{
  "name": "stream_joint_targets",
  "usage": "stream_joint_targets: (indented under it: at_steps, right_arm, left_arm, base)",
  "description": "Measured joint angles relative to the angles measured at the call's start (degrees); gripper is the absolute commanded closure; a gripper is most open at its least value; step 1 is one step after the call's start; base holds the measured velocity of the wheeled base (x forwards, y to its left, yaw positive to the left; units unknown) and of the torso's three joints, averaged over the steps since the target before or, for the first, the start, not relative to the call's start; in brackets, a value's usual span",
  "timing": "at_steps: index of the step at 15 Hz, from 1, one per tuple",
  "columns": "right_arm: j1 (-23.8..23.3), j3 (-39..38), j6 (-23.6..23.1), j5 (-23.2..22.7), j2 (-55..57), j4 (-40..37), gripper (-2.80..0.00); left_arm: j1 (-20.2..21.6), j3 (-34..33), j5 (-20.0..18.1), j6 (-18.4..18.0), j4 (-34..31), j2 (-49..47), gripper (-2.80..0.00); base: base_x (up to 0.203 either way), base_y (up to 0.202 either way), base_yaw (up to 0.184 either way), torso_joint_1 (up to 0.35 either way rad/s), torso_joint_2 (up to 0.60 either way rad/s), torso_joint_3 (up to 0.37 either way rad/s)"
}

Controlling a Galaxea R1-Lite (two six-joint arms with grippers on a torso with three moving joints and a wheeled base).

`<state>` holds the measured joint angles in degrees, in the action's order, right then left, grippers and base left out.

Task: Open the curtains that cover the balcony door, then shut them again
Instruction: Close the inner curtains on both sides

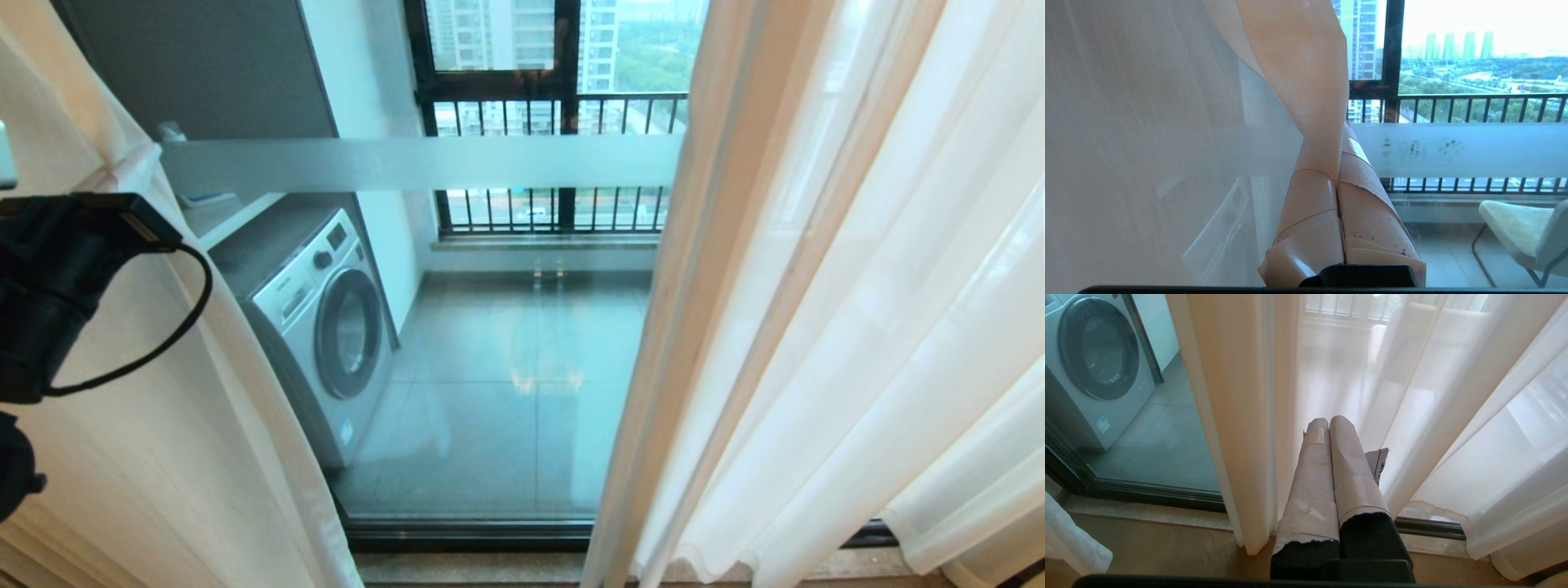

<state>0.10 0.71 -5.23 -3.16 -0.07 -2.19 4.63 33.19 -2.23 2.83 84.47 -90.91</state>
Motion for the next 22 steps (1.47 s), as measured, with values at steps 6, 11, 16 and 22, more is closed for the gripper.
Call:
stream_joint_targets:
  at_steps: [6,11,16,22]
  right_arm:
    - [0.00,0.00,0.02,0.00,0.00,0.00,0.00]
    - [-0.02,0.00,0.02,0.00,0.00,0.00,0.00]
    - [-0.02,0.00,0.02,0.00,0.00,0.00,0.00]
    - [-0.02,0.00,0.01,0.01,0.00,0.00,0.00]
  left_arm:
    - [-1.15,5.53,-0.13,-0.07,0.17,-3.93,0.00]
    - [-1.47,7.76,-0.16,0.04,2.76,-6.82,0.00]
    - [-1.57,7.84,-0.11,0.11,2.71,-8.32,0.00]
    - [-1.60,8.23,-0.13,0.15,2.72,-8.63,0.00]
  base:
    - [0.000,-0.190,0.002,0.004,0.00,0.004]
    - [0.000,-0.189,0.004,0.002,0.00,0.005]
    - [0.000,-0.191,0.003,0.003,0.00,0.001]
    - [0.000,-0.189,0.001,0.004,0.00,0.003]
